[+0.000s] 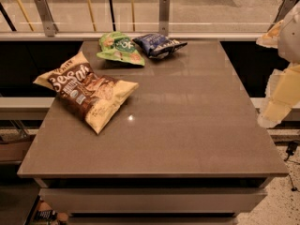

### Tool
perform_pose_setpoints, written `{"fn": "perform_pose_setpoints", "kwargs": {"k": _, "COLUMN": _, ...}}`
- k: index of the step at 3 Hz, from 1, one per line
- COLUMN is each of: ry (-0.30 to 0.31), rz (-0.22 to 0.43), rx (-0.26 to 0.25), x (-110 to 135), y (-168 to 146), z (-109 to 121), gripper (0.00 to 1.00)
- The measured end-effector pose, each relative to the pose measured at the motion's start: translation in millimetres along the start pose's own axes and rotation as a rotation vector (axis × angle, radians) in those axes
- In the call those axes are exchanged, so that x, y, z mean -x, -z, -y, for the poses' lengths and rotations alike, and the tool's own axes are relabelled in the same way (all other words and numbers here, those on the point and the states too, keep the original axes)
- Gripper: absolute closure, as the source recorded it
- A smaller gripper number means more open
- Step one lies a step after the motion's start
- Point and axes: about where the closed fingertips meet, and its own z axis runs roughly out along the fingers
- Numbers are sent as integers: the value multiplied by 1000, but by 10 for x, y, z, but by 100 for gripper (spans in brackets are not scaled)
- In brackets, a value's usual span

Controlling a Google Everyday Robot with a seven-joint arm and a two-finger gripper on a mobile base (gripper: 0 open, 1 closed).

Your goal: Move blue chip bag near brown chip bag

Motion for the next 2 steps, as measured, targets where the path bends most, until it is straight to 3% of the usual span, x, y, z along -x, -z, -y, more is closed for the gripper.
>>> {"fn": "perform_pose_setpoints", "kwargs": {"k": 2, "ry": 9, "rz": 2, "rx": -19, "x": 12, "y": 16, "z": 52, "gripper": 0}}
